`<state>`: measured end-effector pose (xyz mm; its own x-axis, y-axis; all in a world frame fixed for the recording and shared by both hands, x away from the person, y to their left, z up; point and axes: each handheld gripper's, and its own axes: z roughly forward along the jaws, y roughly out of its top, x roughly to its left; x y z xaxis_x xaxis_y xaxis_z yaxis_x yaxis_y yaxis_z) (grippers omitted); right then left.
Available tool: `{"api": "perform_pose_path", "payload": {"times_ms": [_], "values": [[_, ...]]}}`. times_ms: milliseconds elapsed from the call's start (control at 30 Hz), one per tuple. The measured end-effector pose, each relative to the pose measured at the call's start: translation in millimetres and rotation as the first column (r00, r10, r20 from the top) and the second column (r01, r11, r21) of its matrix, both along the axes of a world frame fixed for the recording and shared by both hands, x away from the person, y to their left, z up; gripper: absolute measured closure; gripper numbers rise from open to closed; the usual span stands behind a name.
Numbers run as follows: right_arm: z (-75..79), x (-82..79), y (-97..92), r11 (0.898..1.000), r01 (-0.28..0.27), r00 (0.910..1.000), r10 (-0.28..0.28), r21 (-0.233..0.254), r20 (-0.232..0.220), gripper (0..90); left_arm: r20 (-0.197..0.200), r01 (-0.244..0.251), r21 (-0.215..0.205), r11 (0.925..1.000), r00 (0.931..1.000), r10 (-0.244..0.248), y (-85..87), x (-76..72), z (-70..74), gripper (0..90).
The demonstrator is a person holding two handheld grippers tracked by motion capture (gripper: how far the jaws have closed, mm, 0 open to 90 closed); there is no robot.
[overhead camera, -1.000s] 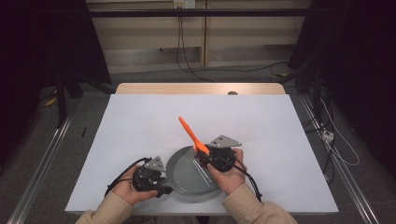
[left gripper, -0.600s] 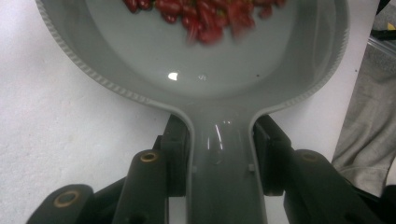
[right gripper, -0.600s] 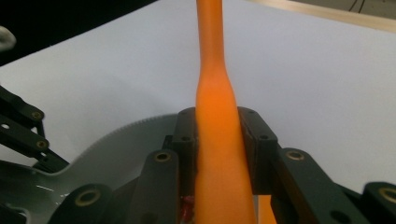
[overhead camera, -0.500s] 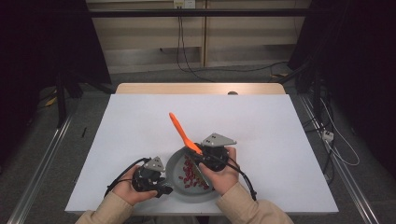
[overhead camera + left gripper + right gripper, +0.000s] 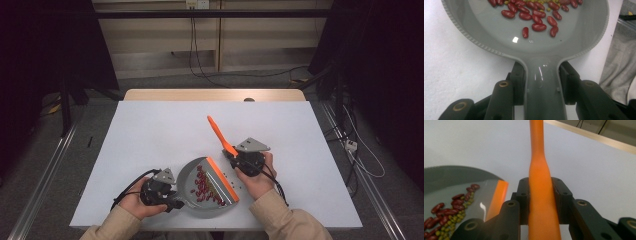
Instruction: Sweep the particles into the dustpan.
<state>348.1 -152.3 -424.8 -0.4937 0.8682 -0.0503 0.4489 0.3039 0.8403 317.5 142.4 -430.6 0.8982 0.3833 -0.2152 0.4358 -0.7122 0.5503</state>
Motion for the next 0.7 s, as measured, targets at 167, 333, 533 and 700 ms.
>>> {"api": "perform_pose_path", "payload": {"times_ms": [167,333,533,700], "values": [[-5.4,-16.1,-0.1,1.000,0.011,0.9999,-0.011,0.026,0.008,70.7,0.005,0.007,0.014,0.9999,1.0000,-0.007,-0.7,-0.9,0.6,62.8],[-7.9,-28.3,23.6,0.998,-0.003,1.0000,0.002,0.063,0.006,70.4,0.003,0.005,0.015,0.9999,1.0000,-0.005,-0.9,-0.8,0.3,62.9],[-0.6,-30.1,42.4,0.986,-0.034,0.9993,0.031,0.163,0.022,70.8,0.004,-0.008,0.001,1.0000,1.0000,0.008,0.2,-1.7,-0.6,62.8],[8.3,-23.4,36.2,0.982,-0.035,0.9990,0.030,0.184,0.035,70.8,0.012,-0.006,-0.013,0.9999,0.9999,0.006,1.5,-2.5,-2.1,61.9]]}}
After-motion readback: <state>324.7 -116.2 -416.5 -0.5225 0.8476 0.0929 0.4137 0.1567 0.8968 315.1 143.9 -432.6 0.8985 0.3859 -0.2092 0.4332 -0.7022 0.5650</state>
